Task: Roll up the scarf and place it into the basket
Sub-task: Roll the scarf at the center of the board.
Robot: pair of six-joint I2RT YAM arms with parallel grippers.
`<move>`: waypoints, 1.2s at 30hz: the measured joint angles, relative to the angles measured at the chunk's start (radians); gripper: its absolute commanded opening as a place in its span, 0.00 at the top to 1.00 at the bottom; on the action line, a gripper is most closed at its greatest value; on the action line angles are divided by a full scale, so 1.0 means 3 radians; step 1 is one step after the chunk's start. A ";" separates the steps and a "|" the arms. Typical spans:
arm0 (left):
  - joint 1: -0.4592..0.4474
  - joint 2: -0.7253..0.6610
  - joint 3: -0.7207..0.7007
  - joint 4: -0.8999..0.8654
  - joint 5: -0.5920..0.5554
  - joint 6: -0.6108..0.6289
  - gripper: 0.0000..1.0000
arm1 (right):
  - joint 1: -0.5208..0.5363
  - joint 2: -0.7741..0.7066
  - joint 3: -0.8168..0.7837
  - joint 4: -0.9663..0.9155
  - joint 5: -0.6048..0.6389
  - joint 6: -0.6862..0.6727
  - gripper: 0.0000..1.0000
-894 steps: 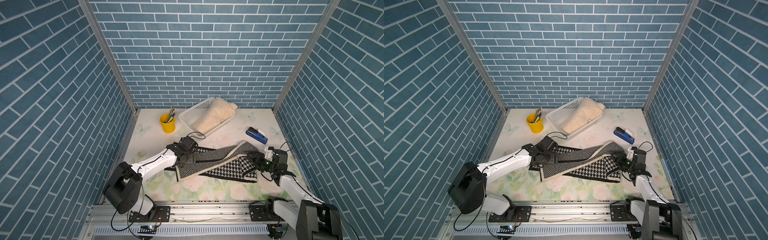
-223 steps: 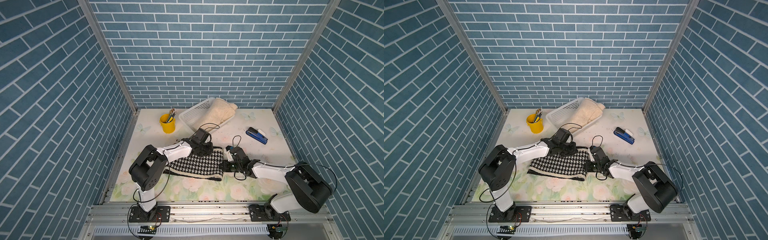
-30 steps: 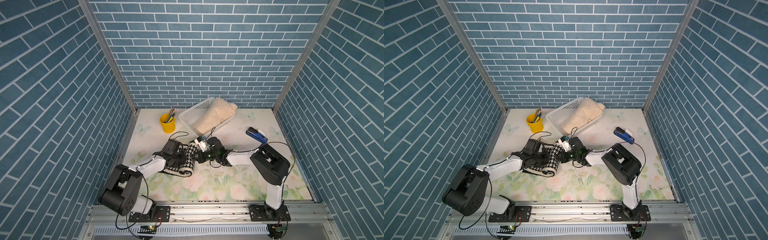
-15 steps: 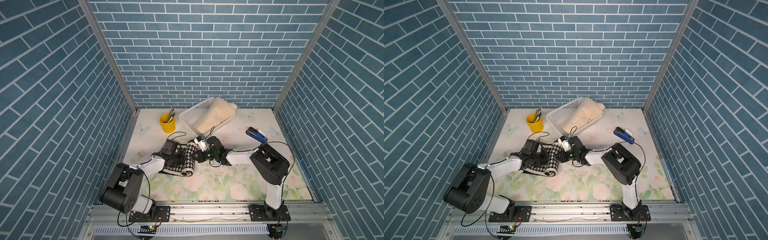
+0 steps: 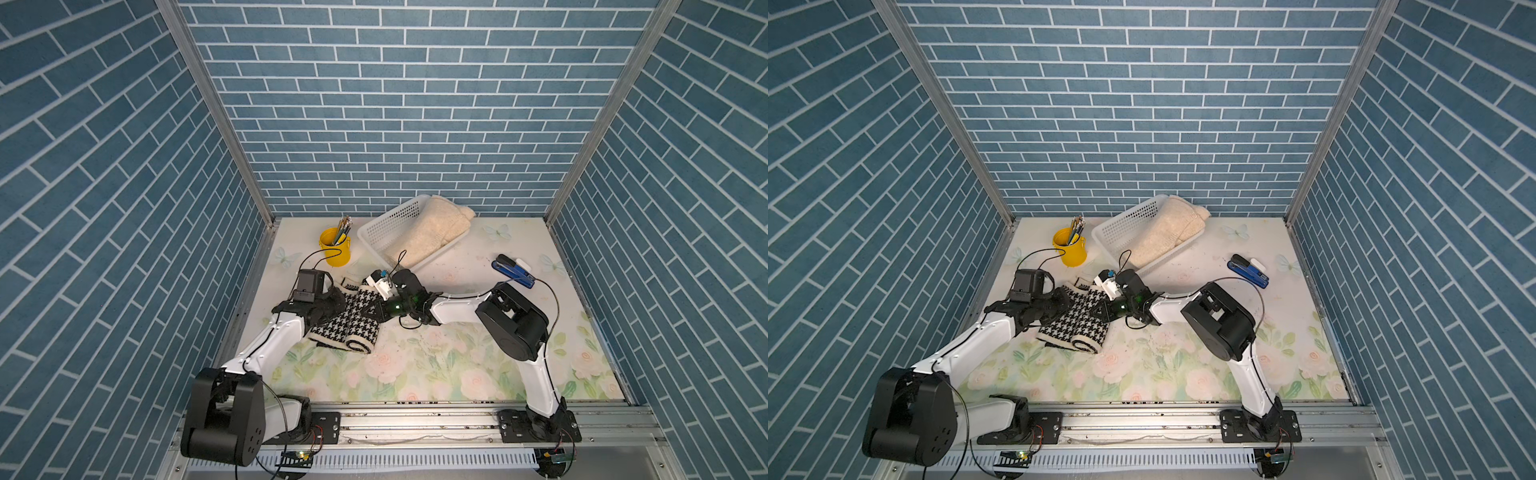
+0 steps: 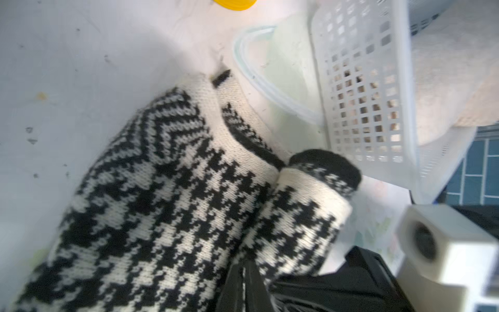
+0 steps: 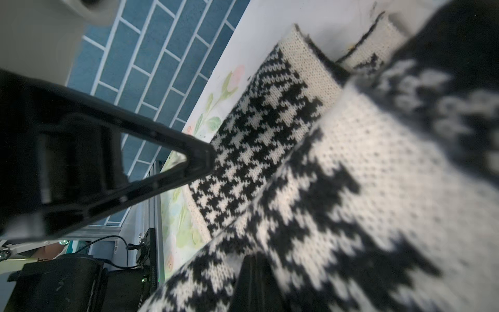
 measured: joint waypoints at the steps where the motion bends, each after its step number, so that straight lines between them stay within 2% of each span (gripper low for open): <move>1: -0.0004 -0.0017 -0.0003 0.0008 0.0047 -0.0003 0.91 | 0.0000 0.0036 0.0029 0.0000 -0.0014 0.0000 1.00; 11: -0.0216 0.0173 -0.0233 0.0375 0.0242 -0.0203 0.92 | 0.0003 0.0196 0.0253 -0.0084 -0.0076 0.0000 1.00; 22: -0.0223 0.0441 -0.0313 0.0688 0.0217 -0.0356 0.93 | -0.0022 0.0134 0.0239 -0.0253 0.0053 -0.0028 1.00; 30: -0.0228 0.0496 -0.0354 0.0773 0.0118 -0.0389 0.94 | -0.0022 -0.0398 0.0217 -0.0828 0.0380 -0.0299 1.00; 36: -0.0228 0.0580 -0.0313 0.0769 0.0038 -0.0385 0.94 | -0.0053 -0.0956 -0.0198 -0.1113 0.0671 -0.0458 1.00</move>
